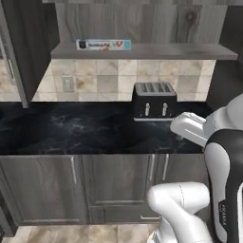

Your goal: Retrieve the tupperware and aluminum foil from the cabinet and place them on the dining counter near the plate with mushroom and lemon to prepare for storing leftovers.

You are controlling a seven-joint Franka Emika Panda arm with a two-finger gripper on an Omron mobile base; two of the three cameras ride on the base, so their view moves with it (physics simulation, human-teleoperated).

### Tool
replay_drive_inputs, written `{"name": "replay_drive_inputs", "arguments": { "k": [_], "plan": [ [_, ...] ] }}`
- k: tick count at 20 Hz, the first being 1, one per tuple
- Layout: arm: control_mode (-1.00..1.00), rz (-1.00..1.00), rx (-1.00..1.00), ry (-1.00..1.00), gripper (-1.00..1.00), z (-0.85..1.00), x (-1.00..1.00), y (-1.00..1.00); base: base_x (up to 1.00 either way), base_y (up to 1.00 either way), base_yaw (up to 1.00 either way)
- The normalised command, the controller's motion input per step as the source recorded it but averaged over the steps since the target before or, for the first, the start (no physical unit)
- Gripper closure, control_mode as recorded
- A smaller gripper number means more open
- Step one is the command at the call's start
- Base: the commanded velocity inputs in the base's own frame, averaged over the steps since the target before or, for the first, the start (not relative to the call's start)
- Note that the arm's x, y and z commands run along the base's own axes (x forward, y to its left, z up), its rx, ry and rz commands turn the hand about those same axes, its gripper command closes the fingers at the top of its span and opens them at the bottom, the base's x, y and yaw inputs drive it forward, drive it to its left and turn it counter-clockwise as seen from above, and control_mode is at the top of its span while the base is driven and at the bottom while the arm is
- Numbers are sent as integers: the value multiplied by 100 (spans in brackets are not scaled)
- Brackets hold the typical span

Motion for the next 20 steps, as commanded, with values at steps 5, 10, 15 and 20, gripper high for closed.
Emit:
{"name": "replay_drive_inputs", "arguments": {
  "k": [5,10,15,20],
  "plan": [
    [100,0,0,0,-100,0,0,0,53,0,-16],
    [100,0,0,0,-100,0,0,0,58,0,-15],
    [100,0,0,0,-100,0,0,0,54,6,-12],
    [100,0,0,0,-100,0,0,0,59,8,-10]
  ]
}}
